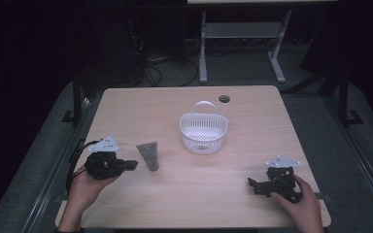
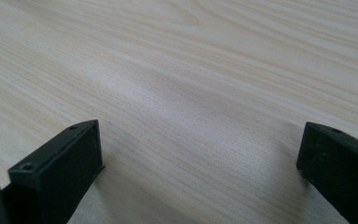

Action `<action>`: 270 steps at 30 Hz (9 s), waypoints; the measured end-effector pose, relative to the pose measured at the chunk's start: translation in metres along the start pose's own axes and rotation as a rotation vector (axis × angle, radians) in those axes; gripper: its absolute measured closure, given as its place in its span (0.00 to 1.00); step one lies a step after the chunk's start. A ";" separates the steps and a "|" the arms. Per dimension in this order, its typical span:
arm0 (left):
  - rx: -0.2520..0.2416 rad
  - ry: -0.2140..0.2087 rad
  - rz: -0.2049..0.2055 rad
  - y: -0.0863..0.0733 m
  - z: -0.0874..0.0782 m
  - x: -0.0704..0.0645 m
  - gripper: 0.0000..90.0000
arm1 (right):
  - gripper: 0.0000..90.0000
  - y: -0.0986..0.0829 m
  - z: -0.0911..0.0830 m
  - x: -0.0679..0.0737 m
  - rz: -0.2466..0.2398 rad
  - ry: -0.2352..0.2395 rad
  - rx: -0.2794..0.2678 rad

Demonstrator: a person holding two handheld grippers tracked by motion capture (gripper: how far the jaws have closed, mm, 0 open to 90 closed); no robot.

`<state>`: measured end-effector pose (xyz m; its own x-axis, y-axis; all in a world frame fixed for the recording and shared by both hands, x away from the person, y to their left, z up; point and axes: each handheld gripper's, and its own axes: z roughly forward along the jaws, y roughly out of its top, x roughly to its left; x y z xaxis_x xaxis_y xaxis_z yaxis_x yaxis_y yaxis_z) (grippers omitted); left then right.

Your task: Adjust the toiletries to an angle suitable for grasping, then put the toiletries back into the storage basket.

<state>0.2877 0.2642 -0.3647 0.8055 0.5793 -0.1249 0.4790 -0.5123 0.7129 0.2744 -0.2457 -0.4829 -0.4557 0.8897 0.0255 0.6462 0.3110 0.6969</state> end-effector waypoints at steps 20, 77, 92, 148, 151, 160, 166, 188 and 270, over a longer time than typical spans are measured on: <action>-0.014 0.017 0.016 0.026 -0.007 0.007 1.00 | 0.00 0.000 0.000 0.000 0.002 -0.001 0.000; 0.031 0.143 0.014 0.057 0.016 0.051 1.00 | 0.00 0.000 0.000 0.000 0.002 -0.001 -0.001; 0.031 0.111 0.012 0.050 -0.001 0.042 0.53 | 0.00 0.001 0.000 0.000 -0.002 0.001 0.000; 0.094 0.090 0.133 0.065 0.047 0.030 0.32 | 0.00 0.001 0.001 0.000 -0.002 0.000 -0.001; 0.094 0.090 0.130 0.065 0.047 0.030 0.32 | 0.00 0.001 0.001 0.000 -0.002 0.000 -0.001; 0.094 0.080 0.113 0.066 0.047 0.031 0.33 | 0.00 0.001 0.001 0.000 -0.002 -0.001 0.000; 0.082 0.076 0.099 0.067 0.046 0.031 0.33 | 0.00 0.001 0.000 0.000 -0.001 -0.001 0.000; 0.076 0.077 0.117 0.102 0.041 0.026 0.33 | 0.00 0.001 0.000 0.000 0.002 0.000 0.001; -0.024 0.023 0.210 0.224 0.061 0.010 0.33 | 0.00 0.001 0.000 0.000 0.001 -0.003 0.001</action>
<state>0.4246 0.1164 -0.2481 0.8785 0.4758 0.0433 0.2931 -0.6082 0.7377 0.2752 -0.2455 -0.4827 -0.4537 0.8908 0.0243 0.6470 0.3106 0.6964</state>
